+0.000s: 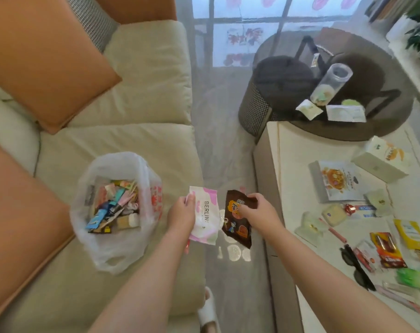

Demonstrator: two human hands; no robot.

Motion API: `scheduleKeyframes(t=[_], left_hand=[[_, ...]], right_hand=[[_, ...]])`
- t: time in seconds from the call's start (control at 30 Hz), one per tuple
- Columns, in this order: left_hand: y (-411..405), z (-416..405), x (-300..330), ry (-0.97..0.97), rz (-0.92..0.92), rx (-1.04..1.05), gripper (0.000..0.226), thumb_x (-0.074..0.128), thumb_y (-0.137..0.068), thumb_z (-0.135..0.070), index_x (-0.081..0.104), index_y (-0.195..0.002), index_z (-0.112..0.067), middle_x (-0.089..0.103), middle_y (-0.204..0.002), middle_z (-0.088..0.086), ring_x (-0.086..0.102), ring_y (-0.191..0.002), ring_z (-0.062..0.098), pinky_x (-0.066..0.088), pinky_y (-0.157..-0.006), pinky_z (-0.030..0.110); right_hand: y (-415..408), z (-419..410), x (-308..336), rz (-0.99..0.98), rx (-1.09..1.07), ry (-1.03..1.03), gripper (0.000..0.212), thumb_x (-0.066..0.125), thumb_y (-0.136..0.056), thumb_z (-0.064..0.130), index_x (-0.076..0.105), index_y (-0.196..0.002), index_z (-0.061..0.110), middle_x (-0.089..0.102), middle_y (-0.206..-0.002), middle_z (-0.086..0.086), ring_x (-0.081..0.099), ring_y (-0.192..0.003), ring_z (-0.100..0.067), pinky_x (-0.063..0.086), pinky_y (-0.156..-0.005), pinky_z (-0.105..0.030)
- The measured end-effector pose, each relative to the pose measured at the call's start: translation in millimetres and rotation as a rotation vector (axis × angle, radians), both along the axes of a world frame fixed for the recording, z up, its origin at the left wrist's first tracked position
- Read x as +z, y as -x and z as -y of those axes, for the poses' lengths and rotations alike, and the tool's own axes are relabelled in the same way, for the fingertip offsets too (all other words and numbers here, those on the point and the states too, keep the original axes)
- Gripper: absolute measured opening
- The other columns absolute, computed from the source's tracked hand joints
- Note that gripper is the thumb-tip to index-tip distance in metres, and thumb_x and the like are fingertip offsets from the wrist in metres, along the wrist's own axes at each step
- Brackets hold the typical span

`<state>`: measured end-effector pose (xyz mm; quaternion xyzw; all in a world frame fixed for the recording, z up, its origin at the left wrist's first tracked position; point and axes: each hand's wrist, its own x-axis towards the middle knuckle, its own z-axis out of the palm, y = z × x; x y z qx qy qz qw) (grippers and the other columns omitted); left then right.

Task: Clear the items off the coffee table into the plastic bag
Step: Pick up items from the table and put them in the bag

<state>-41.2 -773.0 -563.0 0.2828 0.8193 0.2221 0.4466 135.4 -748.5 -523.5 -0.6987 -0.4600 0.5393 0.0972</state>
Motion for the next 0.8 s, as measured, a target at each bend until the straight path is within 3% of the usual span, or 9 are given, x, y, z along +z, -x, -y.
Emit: scheduleKeyframes(t=[0.07, 0.17, 0.27, 0.37, 0.5, 0.57, 0.7, 0.8], left_hand=[[32.2, 7.5, -5.9, 0.017, 0.004, 0.071, 0.043, 0.033, -0.102, -0.041, 0.059, -0.101, -0.007, 0.063, -0.090, 0.007, 0.055, -0.076, 0.021, 0.039, -0.059, 0.028], [77.0, 21.1, -10.4, 0.043, -0.075, 0.149, 0.043, 0.034, -0.101, -0.041, 0.057, -0.116, -0.007, 0.063, -0.099, 0.009, 0.059, -0.085, 0.025, 0.038, -0.061, 0.028], [120.9, 34.1, -13.5, 0.073, -0.109, 0.253, 0.039, 0.036, -0.101, -0.037, 0.059, -0.109, -0.006, 0.062, -0.098, 0.008, 0.056, -0.084, 0.025, 0.042, -0.065, 0.028], [157.9, 47.1, -17.1, 0.070, -0.084, 0.414, 0.040, 0.041, -0.099, -0.034, 0.060, -0.114, -0.002, 0.065, -0.107, 0.017, 0.060, -0.097, 0.034, 0.042, -0.073, 0.032], [190.8, 59.7, -20.5, 0.095, -0.075, 0.539, 0.028, 0.048, -0.095, -0.031, 0.057, -0.101, -0.005, 0.059, -0.090, 0.011, 0.055, -0.076, 0.026, 0.037, -0.062, 0.029], [202.3, 61.5, -25.4, 0.072, -0.065, 0.589, 0.024, 0.052, -0.092, -0.032, 0.056, -0.093, -0.008, 0.061, -0.089, 0.012, 0.059, -0.081, 0.030, 0.041, -0.068, 0.032], [221.9, 60.0, -30.8, 0.060, -0.113, 0.643, 0.018, 0.054, -0.091, -0.029, 0.052, -0.089, -0.011, 0.056, -0.084, 0.005, 0.052, -0.077, 0.025, 0.035, -0.060, 0.029], [232.6, 56.1, -33.7, 0.079, -0.152, 0.616, 0.015, 0.057, -0.090, -0.026, 0.053, -0.093, -0.011, 0.058, -0.092, 0.006, 0.055, -0.084, 0.026, 0.040, -0.070, 0.029]], right_hand=[[35.8, -5.0, -4.7, -0.011, 0.057, 0.022, 0.041, 0.059, -0.087, 0.020, 0.047, -0.127, 0.017, 0.060, -0.106, 0.000, 0.063, -0.075, -0.008, 0.054, -0.059, -0.022], [88.0, -9.1, -10.5, -0.004, 0.144, 0.033, 0.042, 0.059, -0.087, 0.020, 0.048, -0.127, 0.016, 0.063, -0.112, -0.003, 0.065, -0.082, -0.015, 0.056, -0.065, -0.026], [136.7, -12.3, -16.7, -0.014, 0.222, 0.017, 0.045, 0.062, -0.085, 0.018, 0.048, -0.128, 0.016, 0.061, -0.111, -0.002, 0.064, -0.081, -0.014, 0.055, -0.065, -0.026], [179.5, -15.6, -21.3, -0.034, 0.291, 0.002, 0.039, 0.063, -0.084, 0.017, 0.051, -0.121, 0.016, 0.060, -0.098, 0.001, 0.059, -0.069, -0.008, 0.049, -0.057, -0.021], [226.8, -20.4, -31.0, -0.005, 0.386, -0.022, 0.035, 0.063, -0.084, 0.022, 0.051, -0.116, 0.015, 0.063, -0.097, -0.002, 0.063, -0.074, -0.015, 0.054, -0.067, -0.034], [245.5, -23.5, -36.7, 0.033, 0.469, -0.052, 0.040, 0.064, -0.084, 0.024, 0.049, -0.120, 0.015, 0.062, -0.102, -0.003, 0.064, -0.081, -0.019, 0.055, -0.073, -0.036], [278.5, -30.7, -47.5, 0.032, 0.589, -0.104, 0.061, 0.067, -0.082, 0.022, 0.037, -0.136, 0.017, 0.060, -0.114, -0.003, 0.064, -0.098, -0.026, 0.055, -0.076, -0.039], [295.9, -33.3, -57.9, 0.038, 0.666, -0.130, 0.065, 0.061, -0.087, 0.023, 0.027, -0.142, 0.017, 0.058, -0.102, -0.003, 0.064, -0.095, -0.028, 0.054, -0.082, -0.044]])
